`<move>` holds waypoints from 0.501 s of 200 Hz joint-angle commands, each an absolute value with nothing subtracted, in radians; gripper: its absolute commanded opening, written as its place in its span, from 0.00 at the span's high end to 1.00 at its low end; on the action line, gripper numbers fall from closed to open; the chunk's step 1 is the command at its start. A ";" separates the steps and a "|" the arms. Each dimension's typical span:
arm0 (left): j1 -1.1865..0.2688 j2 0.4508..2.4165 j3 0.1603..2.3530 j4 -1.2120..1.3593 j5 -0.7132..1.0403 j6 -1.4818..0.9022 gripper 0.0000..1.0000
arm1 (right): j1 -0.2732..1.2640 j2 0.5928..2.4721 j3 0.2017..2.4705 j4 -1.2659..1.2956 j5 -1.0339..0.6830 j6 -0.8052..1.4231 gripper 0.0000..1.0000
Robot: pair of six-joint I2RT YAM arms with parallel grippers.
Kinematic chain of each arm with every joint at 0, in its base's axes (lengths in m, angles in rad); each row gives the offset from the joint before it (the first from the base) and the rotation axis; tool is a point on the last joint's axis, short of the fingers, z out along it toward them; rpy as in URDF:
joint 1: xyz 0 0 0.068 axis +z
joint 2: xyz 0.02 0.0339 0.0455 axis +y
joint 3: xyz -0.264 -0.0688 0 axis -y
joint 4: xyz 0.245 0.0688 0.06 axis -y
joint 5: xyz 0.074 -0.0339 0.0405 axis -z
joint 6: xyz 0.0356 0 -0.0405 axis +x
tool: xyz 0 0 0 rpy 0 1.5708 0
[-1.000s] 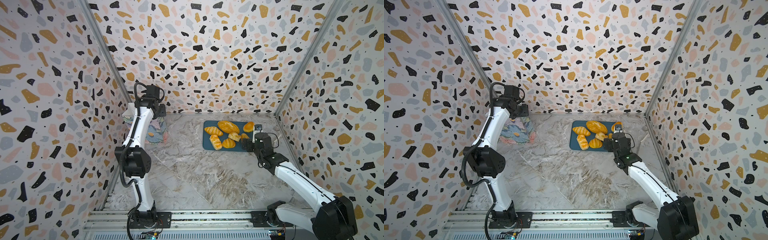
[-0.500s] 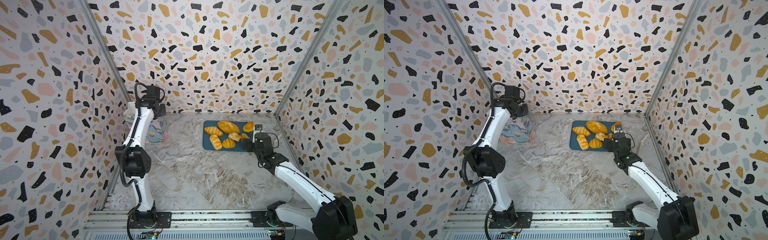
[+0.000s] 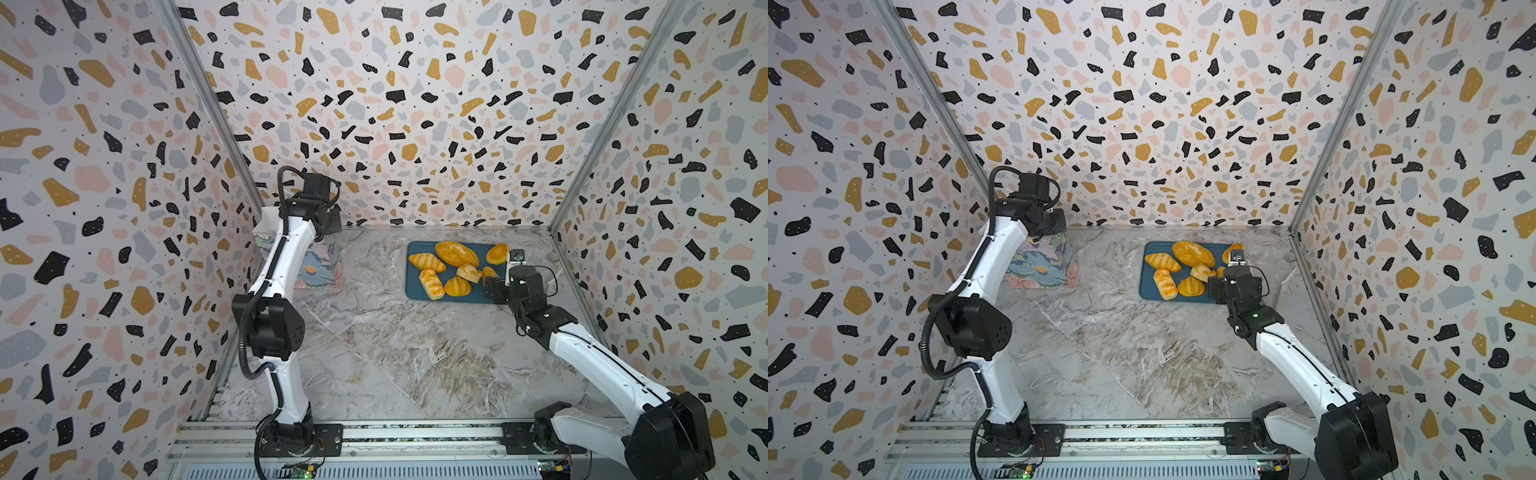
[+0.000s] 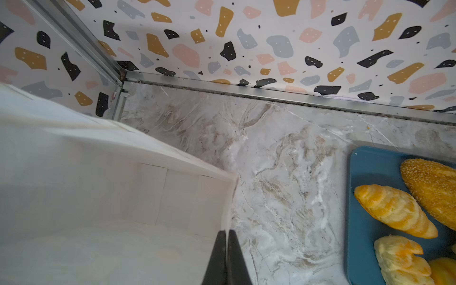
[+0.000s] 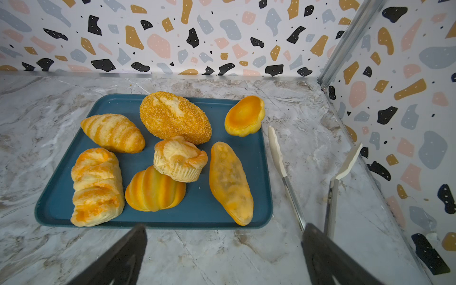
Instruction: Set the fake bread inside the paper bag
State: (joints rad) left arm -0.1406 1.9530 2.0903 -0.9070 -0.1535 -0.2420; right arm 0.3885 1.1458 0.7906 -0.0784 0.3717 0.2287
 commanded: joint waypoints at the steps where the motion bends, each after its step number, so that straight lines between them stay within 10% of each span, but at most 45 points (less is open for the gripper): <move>1: -0.172 1.897 2.057 -0.864 -0.134 -0.297 1.00 | 0.393 1.121 0.813 -0.097 0.387 0.245 0.00; 100: -0.285 1.799 1.891 -0.715 -0.127 -0.473 1.00 | 0.390 1.073 0.780 -0.102 0.396 0.239 0.00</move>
State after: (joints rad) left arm -0.2562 1.8477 1.9289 -0.7982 -0.1429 -0.4065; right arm 0.3882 1.1042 0.7845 -0.0845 0.3775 0.2409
